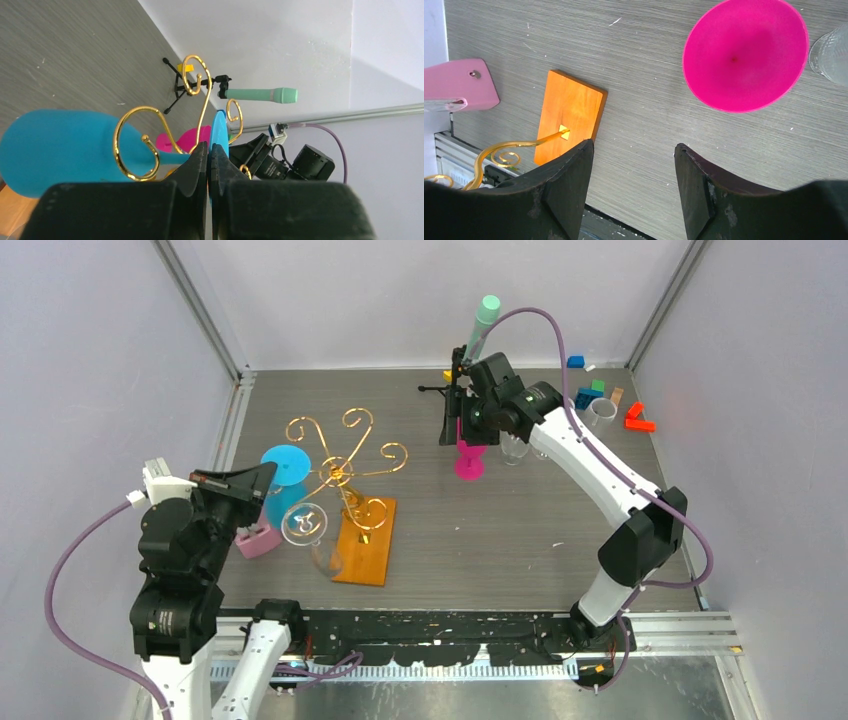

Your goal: Take the wine glass off the wine glass rack

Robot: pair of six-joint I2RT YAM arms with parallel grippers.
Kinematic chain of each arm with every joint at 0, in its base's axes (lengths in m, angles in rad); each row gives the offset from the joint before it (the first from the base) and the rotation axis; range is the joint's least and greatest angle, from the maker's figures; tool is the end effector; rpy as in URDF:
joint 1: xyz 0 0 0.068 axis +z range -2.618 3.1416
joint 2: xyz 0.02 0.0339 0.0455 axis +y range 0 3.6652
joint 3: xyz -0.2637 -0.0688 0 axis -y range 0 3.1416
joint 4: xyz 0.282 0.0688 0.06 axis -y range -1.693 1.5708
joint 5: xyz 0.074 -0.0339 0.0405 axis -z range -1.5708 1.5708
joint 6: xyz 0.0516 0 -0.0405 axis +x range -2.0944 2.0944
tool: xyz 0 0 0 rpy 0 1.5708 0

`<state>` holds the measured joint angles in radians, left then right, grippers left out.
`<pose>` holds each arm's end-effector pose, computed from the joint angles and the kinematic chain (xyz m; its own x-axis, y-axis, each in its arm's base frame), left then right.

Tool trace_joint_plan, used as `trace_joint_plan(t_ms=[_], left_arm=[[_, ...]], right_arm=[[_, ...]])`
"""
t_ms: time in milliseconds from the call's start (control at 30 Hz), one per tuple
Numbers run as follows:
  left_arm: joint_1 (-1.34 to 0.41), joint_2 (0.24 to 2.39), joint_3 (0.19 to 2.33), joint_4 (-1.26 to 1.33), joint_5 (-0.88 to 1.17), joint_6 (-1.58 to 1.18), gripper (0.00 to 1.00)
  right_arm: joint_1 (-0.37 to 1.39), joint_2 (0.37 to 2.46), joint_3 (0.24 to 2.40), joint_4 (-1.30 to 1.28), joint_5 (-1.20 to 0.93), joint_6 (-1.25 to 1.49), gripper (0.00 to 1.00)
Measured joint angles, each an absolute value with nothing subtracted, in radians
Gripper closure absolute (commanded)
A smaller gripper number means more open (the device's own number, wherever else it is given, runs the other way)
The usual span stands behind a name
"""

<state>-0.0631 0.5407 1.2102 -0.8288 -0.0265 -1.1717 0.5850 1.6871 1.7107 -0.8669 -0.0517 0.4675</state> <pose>0.1017 -0.0051 0.4514 -0.0955 -0.9169 -0.3875 -0.1315 0.3975 -0.9081 0.3442 0.2312 0.3483 -0.8173 -0.0015 -0.5763 -0.2373 0.9122 0.3341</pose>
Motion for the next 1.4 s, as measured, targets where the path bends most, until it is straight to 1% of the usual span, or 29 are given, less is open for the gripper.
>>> trace_joint_plan(t_ms=[467,800,1000,1067,1167,1300,1400], left_arm=[[-0.063,0.495,1.264,-1.002,-0.086,-1.144,1.00],[-0.063,0.498,1.445,-1.095,-0.245,-0.999,1.00],[-0.063,0.545,1.562,-1.047,-0.286,-0.876,1.00],[-0.063,0.570,1.583,-0.992,-0.270,-0.845,1.00],[-0.063,0.631,1.602,-0.865,-0.189,-0.823,1.00],[-0.063,0.743,1.603,-0.685,-0.021,-0.858,1.00],[-0.063,0.843,1.588,-0.524,0.123,-0.946,1.00]], right_arm=[[0.585,1.602,1.670,-0.859,-0.074,0.474,0.34],[0.585,1.571,1.620,-0.830,-0.096,0.500,0.30],[0.585,1.538,1.606,-0.819,-0.112,0.508,0.28],[0.585,1.522,1.604,-0.813,-0.120,0.512,0.27],[0.585,1.494,1.602,-0.798,-0.134,0.521,0.26],[0.585,1.435,1.579,-0.753,-0.149,0.541,0.23],[0.585,1.382,1.552,-0.694,-0.158,0.570,0.22]])
